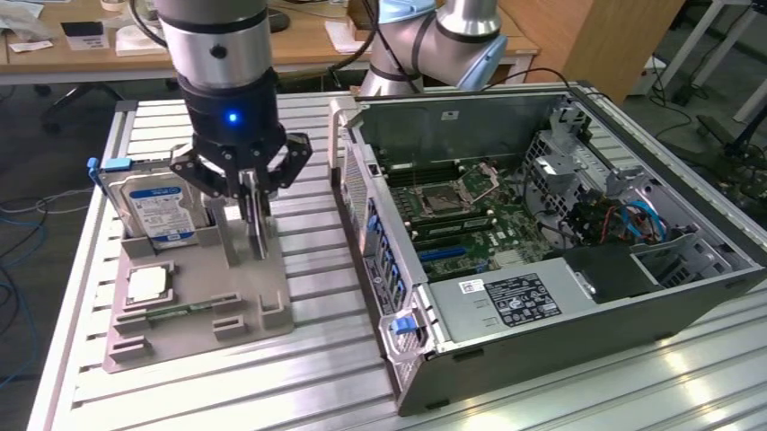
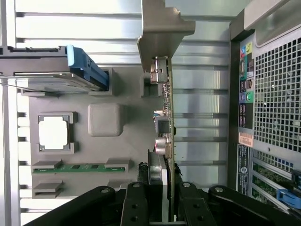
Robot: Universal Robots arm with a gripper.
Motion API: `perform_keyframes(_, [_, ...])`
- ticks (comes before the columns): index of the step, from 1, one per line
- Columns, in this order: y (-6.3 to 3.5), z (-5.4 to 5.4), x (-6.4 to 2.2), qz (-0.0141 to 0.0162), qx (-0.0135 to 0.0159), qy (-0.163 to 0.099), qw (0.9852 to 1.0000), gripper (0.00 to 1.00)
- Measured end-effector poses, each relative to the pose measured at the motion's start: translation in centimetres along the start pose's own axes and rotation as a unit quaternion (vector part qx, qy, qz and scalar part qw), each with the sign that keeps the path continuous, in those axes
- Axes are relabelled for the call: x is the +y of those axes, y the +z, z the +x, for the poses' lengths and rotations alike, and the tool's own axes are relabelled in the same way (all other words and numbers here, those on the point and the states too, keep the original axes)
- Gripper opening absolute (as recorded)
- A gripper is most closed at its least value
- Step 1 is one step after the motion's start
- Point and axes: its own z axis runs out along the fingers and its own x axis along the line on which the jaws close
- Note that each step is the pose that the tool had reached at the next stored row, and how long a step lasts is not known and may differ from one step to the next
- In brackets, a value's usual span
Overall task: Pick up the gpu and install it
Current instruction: 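Pick up the gpu and move the gpu toward the slot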
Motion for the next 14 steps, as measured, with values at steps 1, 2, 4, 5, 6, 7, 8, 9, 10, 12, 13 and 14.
perform_keyframes(1, [-0.42,0.0,0.02,0.0,0.0,0.0,1.0,0.28])
perform_keyframes(2, [-0.83,0.0,0.03,0.0001,0.0,0.0,1.0,0.28])
perform_keyframes(4, [-1.63,0.0,0.07,0.0002,0.0,0.0,1.0,0.28])
perform_keyframes(5, [-2.0,0.0,0.08,0.0003,0.0,0.0,1.0,0.28])
perform_keyframes(6, [-2.36,0.0,0.09,0.0004,0.0,0.0,1.0,0.28])
perform_keyframes(7, [-2.72,0.0,0.11,0.0004,0.0,0.0,1.0,0.28])
perform_keyframes(8, [-3.13,-0.1,0.13,0.0005,0.0,0.0,1.0,0.28])
perform_keyframes(9, [-3.52,-0.1,0.14,0.0006,-0.0001,0.0,1.0,0.28])
perform_keyframes(10, [-3.95,-0.1,0.16,0.0008,0.0,0.0,1.0,0.28])
perform_keyframes(12, [-4.8,-0.1,0.19,0.0008,0.0,0.0,1.0,0.28])
perform_keyframes(13, [-5.22,-0.1,0.21,0.0009,0.0001,0.0,1.0,0.28])
perform_keyframes(14, [-5.67,-0.1,0.23,0.001,0.0001,0.0,1.0,0.28])
